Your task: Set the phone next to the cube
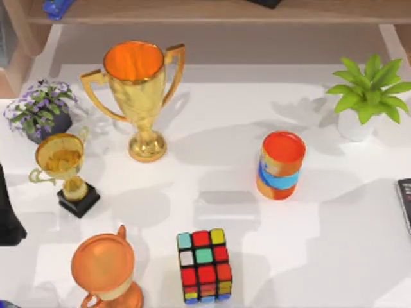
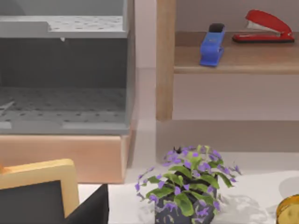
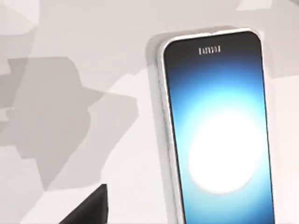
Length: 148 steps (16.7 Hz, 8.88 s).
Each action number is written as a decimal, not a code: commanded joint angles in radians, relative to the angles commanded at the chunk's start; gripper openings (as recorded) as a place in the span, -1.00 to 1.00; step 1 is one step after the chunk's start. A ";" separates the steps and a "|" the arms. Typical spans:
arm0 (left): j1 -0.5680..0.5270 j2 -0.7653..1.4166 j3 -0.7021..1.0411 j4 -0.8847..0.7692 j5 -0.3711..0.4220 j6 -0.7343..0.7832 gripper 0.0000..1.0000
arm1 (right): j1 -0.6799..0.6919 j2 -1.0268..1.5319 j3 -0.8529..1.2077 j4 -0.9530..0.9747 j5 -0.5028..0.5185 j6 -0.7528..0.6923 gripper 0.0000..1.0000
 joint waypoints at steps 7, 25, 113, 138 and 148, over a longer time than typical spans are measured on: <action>0.000 0.000 0.000 0.000 0.000 0.000 1.00 | -0.085 0.388 0.258 -0.180 0.000 -0.184 1.00; 0.000 0.000 0.000 0.000 0.000 0.000 1.00 | -0.094 0.499 0.214 -0.059 0.000 -0.203 1.00; 0.000 0.000 0.000 0.000 0.000 0.000 1.00 | 1.073 0.086 0.059 -0.236 0.005 1.491 -1.00; 0.000 0.000 0.000 0.000 0.000 0.000 1.00 | 1.082 0.188 -0.063 -0.083 0.008 1.493 -0.55; 0.000 0.000 0.000 0.000 0.000 0.000 1.00 | 1.082 0.188 -0.063 -0.083 0.008 1.493 0.96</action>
